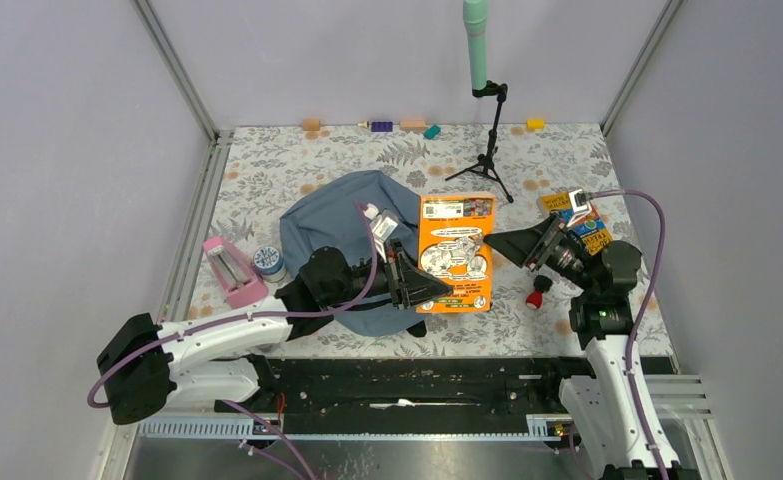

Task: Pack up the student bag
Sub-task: Pick up the book from the center of the board.

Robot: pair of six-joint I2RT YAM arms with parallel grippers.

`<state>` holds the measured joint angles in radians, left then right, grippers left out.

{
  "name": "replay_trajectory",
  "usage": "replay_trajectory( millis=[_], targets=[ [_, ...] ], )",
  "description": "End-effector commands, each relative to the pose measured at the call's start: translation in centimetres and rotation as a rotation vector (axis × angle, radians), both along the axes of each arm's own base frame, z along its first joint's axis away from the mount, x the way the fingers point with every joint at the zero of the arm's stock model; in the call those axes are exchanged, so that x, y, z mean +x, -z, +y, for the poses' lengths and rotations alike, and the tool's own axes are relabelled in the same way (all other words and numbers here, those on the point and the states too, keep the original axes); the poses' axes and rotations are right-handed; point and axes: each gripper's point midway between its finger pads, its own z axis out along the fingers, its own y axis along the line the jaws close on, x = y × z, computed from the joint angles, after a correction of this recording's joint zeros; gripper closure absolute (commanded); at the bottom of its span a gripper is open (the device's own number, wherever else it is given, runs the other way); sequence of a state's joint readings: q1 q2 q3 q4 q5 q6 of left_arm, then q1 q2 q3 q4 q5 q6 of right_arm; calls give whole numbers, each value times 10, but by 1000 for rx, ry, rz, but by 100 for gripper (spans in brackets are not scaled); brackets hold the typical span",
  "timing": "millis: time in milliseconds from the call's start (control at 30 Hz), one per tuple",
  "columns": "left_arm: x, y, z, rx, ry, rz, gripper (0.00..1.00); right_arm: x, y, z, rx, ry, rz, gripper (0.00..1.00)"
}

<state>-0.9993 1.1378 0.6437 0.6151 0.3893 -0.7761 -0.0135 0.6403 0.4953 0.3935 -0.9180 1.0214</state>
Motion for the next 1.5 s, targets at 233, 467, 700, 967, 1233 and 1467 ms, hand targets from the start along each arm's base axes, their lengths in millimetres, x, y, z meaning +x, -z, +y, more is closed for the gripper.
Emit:
replay_trajectory(
  millis=[233,467,700,967,1233,1467],
  targets=[
    [-15,-70,7,-203,53,-196,100,-28,-15,20,-8,-192,-122,0],
    [-19,-79,2,-224,98,-224,100,-40,-23,35,0,-284,-141,0],
    [-21,-74,-7,-202,136,-238,100,-51,-48,46,77,-357,-173,17],
    [-10,-53,-12,-91,95,-261,100,-54,-65,45,143,-351,-199,90],
    [9,-26,-6,70,-6,-286,20,-41,-54,42,149,-274,-167,100],
    [27,3,14,212,-124,-302,1,-12,-20,35,-28,-104,-62,100]
  ],
)
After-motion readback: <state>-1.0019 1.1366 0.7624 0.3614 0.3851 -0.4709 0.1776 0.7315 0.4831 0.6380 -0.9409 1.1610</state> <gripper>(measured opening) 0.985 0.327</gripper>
